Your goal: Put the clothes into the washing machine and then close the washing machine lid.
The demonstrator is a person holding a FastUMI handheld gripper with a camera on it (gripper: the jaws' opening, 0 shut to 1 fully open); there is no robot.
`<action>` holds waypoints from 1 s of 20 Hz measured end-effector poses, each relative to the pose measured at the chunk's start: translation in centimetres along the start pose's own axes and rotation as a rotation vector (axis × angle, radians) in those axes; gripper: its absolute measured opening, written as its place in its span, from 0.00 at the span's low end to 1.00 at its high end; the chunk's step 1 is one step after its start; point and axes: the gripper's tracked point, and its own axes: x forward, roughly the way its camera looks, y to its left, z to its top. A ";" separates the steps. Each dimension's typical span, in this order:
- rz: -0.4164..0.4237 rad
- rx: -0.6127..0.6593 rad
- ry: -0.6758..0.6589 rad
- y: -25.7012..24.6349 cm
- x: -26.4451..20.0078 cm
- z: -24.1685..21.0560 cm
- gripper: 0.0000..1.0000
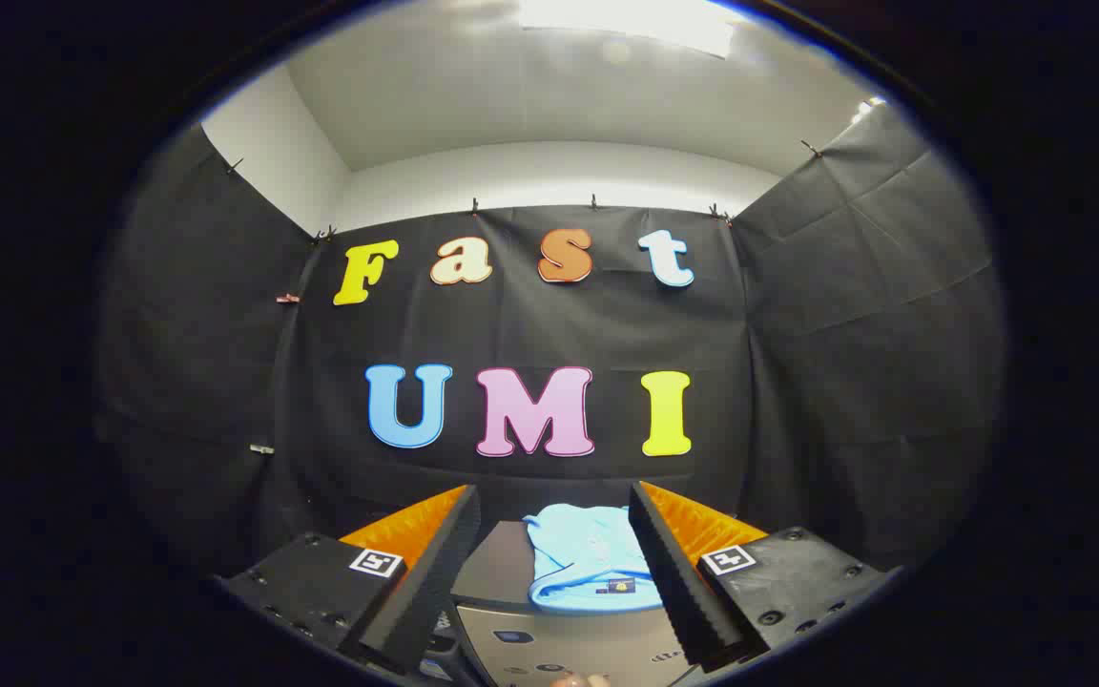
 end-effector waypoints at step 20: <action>-0.005 -0.010 -0.010 0.2 -0.8 0.9 0.98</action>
